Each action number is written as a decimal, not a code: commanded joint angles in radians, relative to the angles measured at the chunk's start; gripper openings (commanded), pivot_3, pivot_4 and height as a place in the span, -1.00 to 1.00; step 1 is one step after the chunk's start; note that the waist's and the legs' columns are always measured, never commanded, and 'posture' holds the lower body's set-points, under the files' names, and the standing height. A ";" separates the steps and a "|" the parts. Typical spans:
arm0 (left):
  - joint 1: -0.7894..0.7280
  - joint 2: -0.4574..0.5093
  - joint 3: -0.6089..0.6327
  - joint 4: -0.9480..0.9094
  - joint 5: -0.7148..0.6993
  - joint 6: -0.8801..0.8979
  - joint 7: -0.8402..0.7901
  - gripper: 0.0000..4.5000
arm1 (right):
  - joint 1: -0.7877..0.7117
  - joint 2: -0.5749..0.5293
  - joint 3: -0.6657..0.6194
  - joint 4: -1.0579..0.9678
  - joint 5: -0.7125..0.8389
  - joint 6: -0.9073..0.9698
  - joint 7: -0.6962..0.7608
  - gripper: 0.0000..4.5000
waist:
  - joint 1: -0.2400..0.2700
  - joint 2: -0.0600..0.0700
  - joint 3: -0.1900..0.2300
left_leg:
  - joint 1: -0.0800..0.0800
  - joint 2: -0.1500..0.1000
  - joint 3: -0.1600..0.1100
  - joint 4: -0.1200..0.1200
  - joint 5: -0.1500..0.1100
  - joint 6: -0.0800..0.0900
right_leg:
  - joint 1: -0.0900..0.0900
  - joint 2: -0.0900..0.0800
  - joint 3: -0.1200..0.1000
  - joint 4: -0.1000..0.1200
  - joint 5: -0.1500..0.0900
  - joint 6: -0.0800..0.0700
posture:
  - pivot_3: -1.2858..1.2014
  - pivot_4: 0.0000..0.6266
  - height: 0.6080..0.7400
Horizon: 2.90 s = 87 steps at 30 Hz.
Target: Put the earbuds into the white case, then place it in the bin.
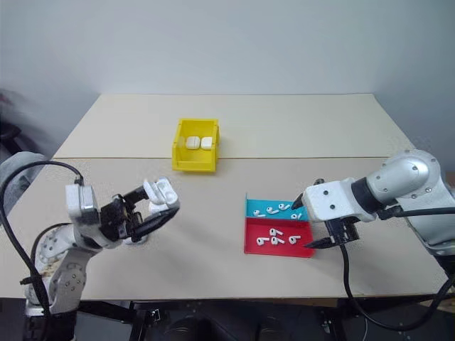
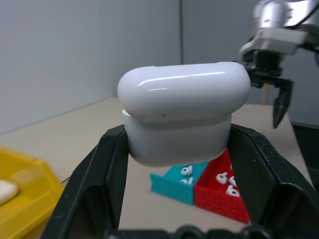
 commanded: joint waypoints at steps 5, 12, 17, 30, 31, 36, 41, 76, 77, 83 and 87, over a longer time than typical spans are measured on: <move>-0.022 0.046 -0.073 0.154 0.023 -0.232 -0.225 0.21 | -0.096 0.060 0.132 0.025 -0.175 0.035 0.009 1.00 | -0.002 0.000 0.000 | 0.000 0.000 0.000 0.000 0.000 0.000 | -0.001 0.000 0.000 0.000 0.000 0.000 | 0.03 -0.52 1.00; -0.039 0.047 -0.118 0.192 0.023 -0.306 -0.247 0.21 | -0.085 0.119 0.162 0.048 -0.249 -0.015 -0.015 0.44 | 0.001 0.000 0.000 | -0.002 0.000 0.000 0.000 0.000 0.000 | -0.001 0.000 0.000 -0.001 0.000 0.000 | 0.03 -0.52 1.00; -0.035 0.053 -0.137 0.149 0.024 -0.283 -0.190 0.21 | -0.065 0.140 0.182 0.062 -0.308 -0.064 -0.030 0.44 | 0.000 0.000 0.000 | -0.002 0.000 0.000 0.000 0.000 0.000 | -0.001 0.000 0.000 0.000 0.000 0.000 | 0.03 -0.52 1.00; -0.003 0.078 -0.177 0.090 0.034 -0.283 -0.129 0.21 | -0.066 0.204 0.223 0.158 -0.397 -0.163 -0.032 0.18 | -0.002 0.000 0.000 | -0.002 0.000 0.000 0.000 0.000 0.000 | -0.001 0.000 -0.001 -0.001 0.000 0.000 | 0.03 -0.52 1.00; -0.002 0.082 -0.178 0.088 0.038 -0.281 -0.124 0.21 | -0.066 0.208 0.225 0.164 -0.403 -0.170 -0.033 0.18 | -0.002 0.000 0.000 | -0.002 0.000 0.000 0.000 0.000 0.000 | -0.001 0.000 -0.001 -0.001 0.000 0.000 | 0.03 -0.52 1.00; -0.003 0.092 -0.185 0.090 0.040 -0.284 -0.114 0.21 | -0.071 0.234 0.235 0.217 -0.449 -0.220 -0.058 0.18 | -0.002 0.000 0.000 | -0.002 0.000 0.000 0.000 0.000 0.000 | -0.001 0.000 -0.001 -0.001 0.000 0.000 | 0.03 -0.52 1.00; 0.000 0.100 -0.191 0.089 0.039 -0.284 -0.114 0.21 | -0.075 0.247 0.230 0.237 -0.457 -0.232 -0.043 0.18 | -0.003 0.000 0.000 | -0.002 0.000 0.000 0.000 0.000 0.000 | -0.001 0.000 -0.001 -0.001 0.000 0.000 | 0.03 -0.52 1.00; 0.001 0.114 -0.209 0.105 0.059 -0.287 -0.077 0.21 | -0.065 0.251 0.227 0.288 -0.492 -0.307 -0.055 -0.36 | -0.003 0.000 0.000 | -0.001 0.000 0.000 0.000 0.000 0.000 | 0.000 0.000 -0.001 -0.001 0.000 0.000 | 0.03 -0.52 1.00; 0.000 0.114 -0.209 0.106 0.061 -0.287 -0.076 0.21 | -0.065 0.252 0.228 0.289 -0.493 -0.306 -0.055 -0.44 | -0.003 0.000 -0.001 | -0.001 0.000 0.000 0.000 0.000 0.000 | 0.000 0.000 -0.001 -0.001 0.000 0.000 | 0.03 -0.52 1.00; -0.004 0.113 -0.210 0.109 0.061 -0.288 -0.074 0.21 | -0.061 0.251 0.224 0.280 -0.491 -0.294 -0.057 -0.69 | -0.003 0.000 -0.001 | -0.001 0.000 0.000 0.000 0.000 0.000 | 0.000 0.000 -0.001 -0.001 0.000 0.000 | 0.03 -0.52 1.00; -0.014 0.106 -0.212 0.110 0.055 -0.290 -0.076 0.21 | -0.051 0.240 0.198 0.241 -0.465 -0.261 -0.051 -0.69 | -0.003 0.000 0.000 | -0.001 0.000 0.000 0.000 0.000 0.000 | 0.000 0.000 -0.001 -0.001 0.000 0.000 | 0.03 -0.52 1.00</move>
